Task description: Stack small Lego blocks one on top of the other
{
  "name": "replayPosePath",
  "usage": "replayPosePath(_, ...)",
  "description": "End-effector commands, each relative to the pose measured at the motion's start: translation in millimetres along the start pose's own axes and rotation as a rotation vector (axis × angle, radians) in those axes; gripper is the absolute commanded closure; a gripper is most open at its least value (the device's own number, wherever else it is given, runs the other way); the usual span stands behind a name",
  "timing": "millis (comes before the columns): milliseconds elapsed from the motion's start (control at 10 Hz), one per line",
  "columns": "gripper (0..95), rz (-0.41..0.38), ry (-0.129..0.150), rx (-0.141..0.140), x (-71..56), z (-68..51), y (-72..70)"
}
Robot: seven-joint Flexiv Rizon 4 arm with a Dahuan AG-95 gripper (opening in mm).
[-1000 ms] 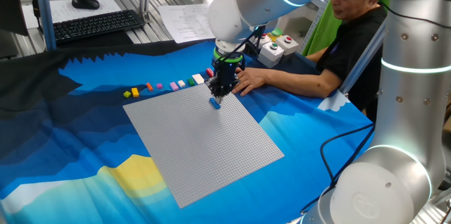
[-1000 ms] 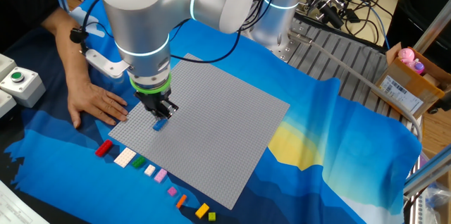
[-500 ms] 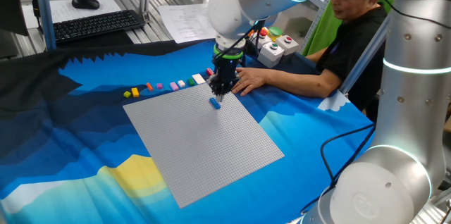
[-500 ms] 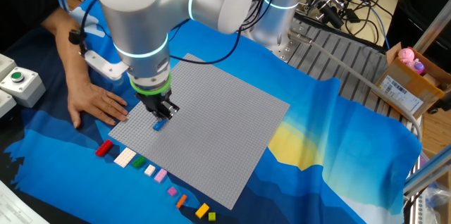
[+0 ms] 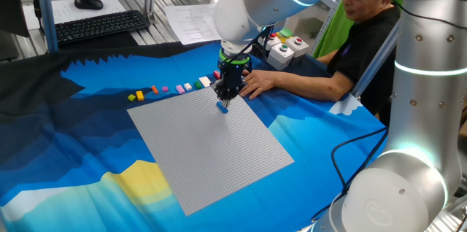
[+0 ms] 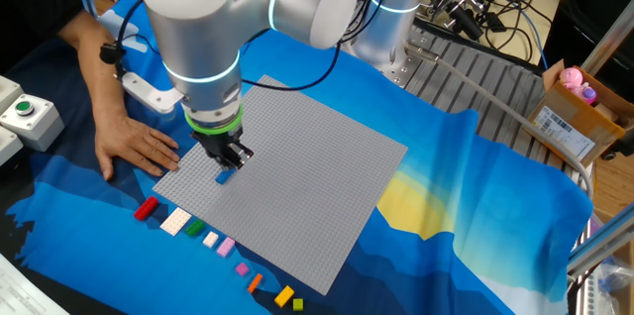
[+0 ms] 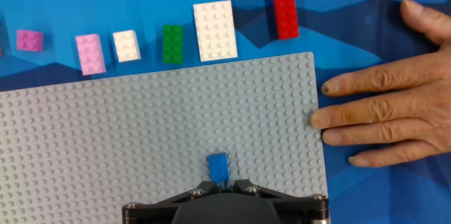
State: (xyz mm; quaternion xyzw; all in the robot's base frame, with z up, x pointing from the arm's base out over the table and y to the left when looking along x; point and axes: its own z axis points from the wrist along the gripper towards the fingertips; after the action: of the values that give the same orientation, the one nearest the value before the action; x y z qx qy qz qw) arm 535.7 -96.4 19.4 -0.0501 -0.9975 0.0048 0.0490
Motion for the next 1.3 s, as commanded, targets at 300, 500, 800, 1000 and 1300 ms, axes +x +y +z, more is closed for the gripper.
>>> replayPosePath(300,57.0,0.023,-0.021,0.011,-16.9,-9.4,3.5)
replayPosePath(500,57.0,0.022,-0.017,0.011,-34.1,-16.2,3.4)
replayPosePath(800,57.0,0.017,-0.019,0.01,-62.7,-20.2,-6.9)
replayPosePath(1000,57.0,0.006,-0.015,0.012,-80.7,-25.9,-12.2)
replayPosePath(1300,57.0,-0.022,-0.02,0.015,-103.1,-26.1,-29.8)
